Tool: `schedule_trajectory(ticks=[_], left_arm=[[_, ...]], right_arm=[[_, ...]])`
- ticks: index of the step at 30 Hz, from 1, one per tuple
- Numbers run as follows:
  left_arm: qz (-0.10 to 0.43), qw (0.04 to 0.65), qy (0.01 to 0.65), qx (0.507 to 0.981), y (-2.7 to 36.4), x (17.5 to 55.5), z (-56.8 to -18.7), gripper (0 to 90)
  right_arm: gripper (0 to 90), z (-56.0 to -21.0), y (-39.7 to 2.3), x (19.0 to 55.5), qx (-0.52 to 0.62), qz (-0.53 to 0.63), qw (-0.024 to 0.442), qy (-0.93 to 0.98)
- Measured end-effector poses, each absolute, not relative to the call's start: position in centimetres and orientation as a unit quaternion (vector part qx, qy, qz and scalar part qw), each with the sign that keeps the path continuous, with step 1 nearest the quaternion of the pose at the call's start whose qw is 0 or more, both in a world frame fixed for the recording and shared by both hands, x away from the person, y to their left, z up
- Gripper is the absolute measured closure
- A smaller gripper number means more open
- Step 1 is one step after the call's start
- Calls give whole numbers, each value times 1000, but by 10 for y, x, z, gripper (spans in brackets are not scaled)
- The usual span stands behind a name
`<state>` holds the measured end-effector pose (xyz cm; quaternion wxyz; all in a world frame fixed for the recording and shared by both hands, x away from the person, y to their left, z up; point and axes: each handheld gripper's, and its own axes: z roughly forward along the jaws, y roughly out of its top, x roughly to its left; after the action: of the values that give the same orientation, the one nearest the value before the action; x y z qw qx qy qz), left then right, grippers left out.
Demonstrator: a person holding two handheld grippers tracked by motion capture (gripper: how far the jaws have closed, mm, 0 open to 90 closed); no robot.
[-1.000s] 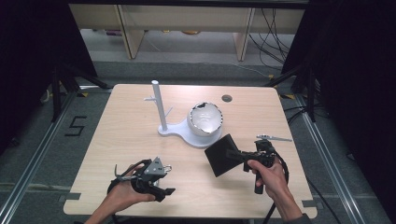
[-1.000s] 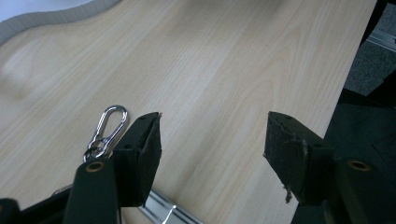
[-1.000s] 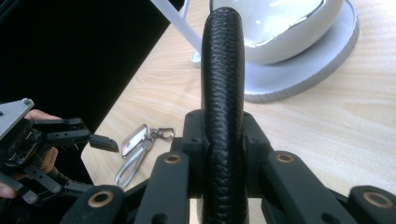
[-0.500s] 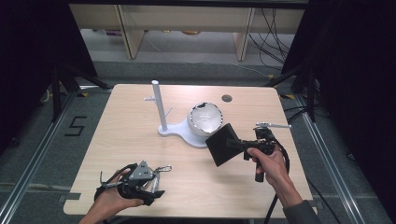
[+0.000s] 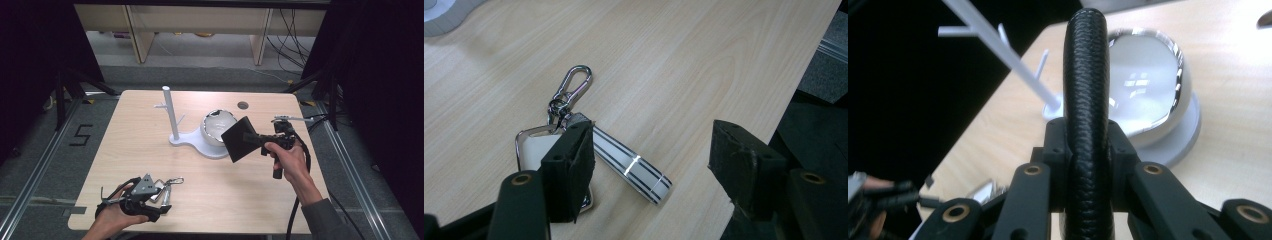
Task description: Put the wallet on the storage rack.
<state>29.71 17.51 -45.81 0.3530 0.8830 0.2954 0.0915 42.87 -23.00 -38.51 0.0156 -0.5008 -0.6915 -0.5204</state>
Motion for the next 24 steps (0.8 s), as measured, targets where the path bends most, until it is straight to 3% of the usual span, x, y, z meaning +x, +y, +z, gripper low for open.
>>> schedule_trajectory(ticks=[8,24], left_arm=[[94,352,291,885,177,296,-457,333],[89,350,304,882,180,296,-459,295]], right_arm=[[770,-375,-231,454,-512,-528,2,-678],[769,-395,-219,499,-551,-514,3,-657]])
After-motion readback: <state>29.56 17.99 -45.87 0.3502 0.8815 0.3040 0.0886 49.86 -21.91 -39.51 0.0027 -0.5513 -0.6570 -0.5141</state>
